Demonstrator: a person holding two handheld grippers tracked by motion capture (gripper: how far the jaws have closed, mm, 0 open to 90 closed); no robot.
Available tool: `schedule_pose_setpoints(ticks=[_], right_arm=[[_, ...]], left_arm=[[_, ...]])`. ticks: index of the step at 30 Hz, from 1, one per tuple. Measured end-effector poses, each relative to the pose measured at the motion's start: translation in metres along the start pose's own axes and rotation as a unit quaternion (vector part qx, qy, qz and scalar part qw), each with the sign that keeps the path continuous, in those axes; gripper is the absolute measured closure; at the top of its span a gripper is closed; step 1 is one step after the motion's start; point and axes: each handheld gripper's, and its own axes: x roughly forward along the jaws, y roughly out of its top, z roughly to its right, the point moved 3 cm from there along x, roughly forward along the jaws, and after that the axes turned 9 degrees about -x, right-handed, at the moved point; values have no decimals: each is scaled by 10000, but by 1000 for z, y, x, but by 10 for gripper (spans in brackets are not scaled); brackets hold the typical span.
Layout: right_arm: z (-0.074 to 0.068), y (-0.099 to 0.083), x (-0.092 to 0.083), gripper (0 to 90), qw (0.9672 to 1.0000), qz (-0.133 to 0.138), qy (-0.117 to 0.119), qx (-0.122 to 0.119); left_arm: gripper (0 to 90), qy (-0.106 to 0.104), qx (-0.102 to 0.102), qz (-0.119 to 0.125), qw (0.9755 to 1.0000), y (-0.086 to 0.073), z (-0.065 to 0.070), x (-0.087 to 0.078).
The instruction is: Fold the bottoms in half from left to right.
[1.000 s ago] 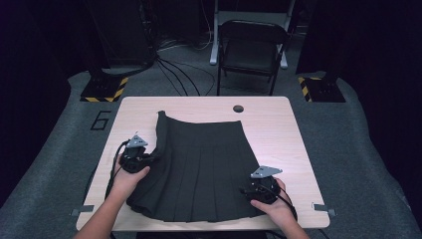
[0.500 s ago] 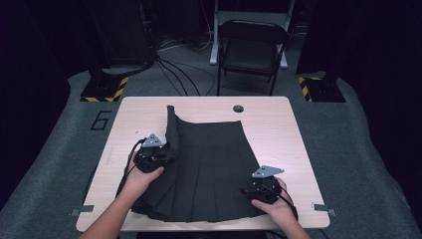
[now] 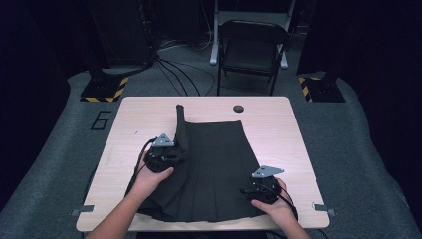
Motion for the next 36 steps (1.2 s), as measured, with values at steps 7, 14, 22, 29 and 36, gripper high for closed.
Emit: schedule_pose_setpoints(ticks=[7, 14, 22, 29, 36], right_arm=[[1, -1, 3, 395, 10000, 2, 5, -39], [4, -2, 3, 396, 9999, 64, 91, 69], [1, -3, 12, 390, 9997, -139, 121, -166], [1, -4, 14, 387, 9997, -163, 106, -118], [2, -5, 14, 386, 9996, -193, 124, -140]], left_arm=[[847, -129, 60, -50, 9999, 2, 11, 16], [846, -292, 127, -135, 9994, 0, 24, 38], [845, -368, 94, -312, 9988, -6, 32, 64], [840, -425, -48, -438, 9981, -20, 33, 85], [680, -406, 1, -341, 9986, -21, 36, 78]])
